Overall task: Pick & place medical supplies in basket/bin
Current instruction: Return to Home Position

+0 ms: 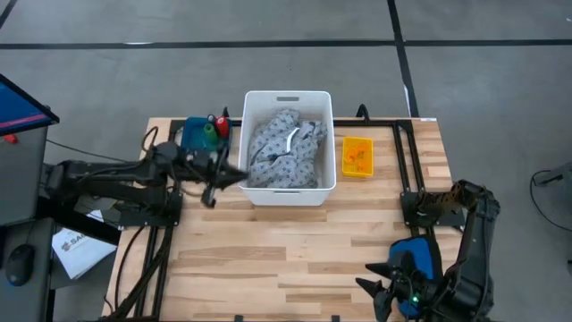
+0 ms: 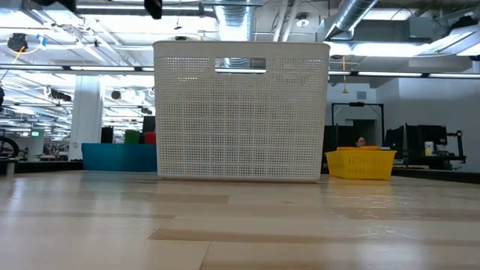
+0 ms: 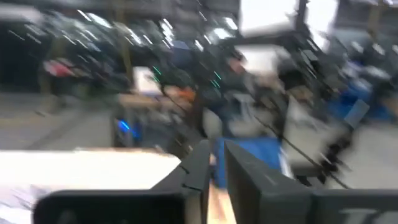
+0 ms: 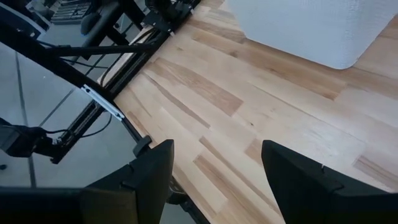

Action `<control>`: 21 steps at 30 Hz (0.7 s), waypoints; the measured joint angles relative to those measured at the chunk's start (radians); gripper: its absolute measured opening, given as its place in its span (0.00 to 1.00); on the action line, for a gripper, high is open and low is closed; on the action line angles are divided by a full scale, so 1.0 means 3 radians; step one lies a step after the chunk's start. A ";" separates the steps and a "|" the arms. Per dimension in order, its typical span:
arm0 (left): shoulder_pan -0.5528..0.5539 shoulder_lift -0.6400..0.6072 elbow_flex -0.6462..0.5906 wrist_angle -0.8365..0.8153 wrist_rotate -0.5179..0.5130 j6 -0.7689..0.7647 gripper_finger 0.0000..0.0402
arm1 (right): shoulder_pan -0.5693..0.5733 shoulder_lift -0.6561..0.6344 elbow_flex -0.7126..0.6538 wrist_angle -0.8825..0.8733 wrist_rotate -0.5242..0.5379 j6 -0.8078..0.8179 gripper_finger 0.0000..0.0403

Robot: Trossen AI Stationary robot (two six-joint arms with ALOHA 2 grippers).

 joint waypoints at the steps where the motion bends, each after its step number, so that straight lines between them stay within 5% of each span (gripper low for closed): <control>1: -0.0078 -0.0053 -0.0005 -0.0154 0.0035 0.0023 0.07 | -0.0017 0.0000 0.0000 0.0040 -0.0002 -0.0029 0.60; 11: -0.0570 -0.0669 -0.0007 -0.1115 -0.0285 0.0556 0.00 | -0.0105 0.0000 0.0000 0.0229 -0.0004 -0.0091 0.60; 21: -0.0505 -0.1277 -0.0921 -0.0605 -0.0183 0.0275 0.00 | -0.0183 0.0000 0.0000 0.0532 -0.0002 -0.0184 0.59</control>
